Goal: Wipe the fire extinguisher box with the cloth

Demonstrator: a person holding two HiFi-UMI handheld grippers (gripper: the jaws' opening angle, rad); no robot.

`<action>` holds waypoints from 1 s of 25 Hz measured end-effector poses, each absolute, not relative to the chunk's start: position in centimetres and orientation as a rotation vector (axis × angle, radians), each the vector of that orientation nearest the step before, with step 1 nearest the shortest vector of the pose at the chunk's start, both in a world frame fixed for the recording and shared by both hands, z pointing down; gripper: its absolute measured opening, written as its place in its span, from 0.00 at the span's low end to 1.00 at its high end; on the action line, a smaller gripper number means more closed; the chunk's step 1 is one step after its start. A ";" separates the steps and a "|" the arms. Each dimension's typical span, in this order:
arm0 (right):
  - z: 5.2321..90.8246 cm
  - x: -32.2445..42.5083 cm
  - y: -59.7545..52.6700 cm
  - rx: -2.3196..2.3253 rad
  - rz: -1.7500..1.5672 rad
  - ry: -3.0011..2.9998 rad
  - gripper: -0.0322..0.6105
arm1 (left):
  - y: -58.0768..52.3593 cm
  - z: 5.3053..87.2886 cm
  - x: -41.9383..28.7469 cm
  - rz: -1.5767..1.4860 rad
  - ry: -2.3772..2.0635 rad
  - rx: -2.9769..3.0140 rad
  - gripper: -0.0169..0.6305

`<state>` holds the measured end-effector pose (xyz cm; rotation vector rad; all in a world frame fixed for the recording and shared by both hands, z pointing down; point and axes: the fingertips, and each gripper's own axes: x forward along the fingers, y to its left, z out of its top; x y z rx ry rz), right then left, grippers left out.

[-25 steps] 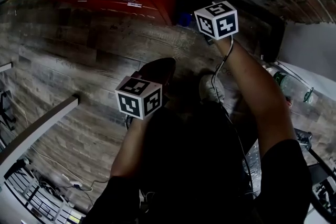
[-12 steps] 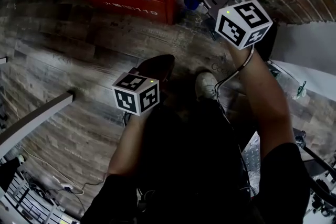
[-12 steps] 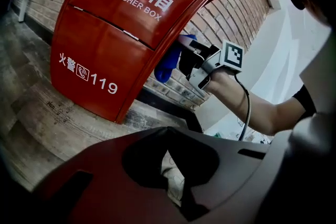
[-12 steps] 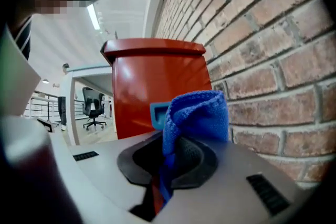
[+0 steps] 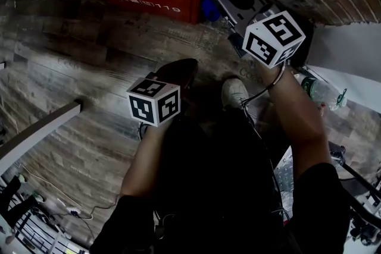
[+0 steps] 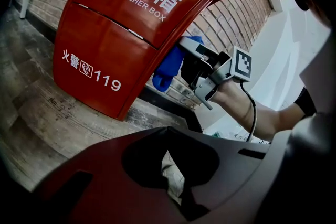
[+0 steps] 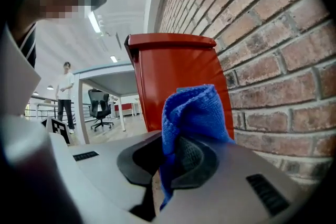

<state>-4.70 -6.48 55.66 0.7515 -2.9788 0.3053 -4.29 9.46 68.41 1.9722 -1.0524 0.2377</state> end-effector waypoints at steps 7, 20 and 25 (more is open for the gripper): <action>57.1 -4.6 -6.7 0.769 0.412 -3.036 0.11 | 9.6 68.6 -5.0 0.230 -1.061 1.956 0.02; 60.4 -4.2 -7.6 0.813 0.657 -3.126 0.11 | 8.8 69.7 -5.1 0.255 -1.053 1.921 0.02; 62.5 -4.1 -8.2 0.849 0.772 -3.107 0.11 | 8.8 70.7 -4.6 0.309 -1.028 1.925 0.02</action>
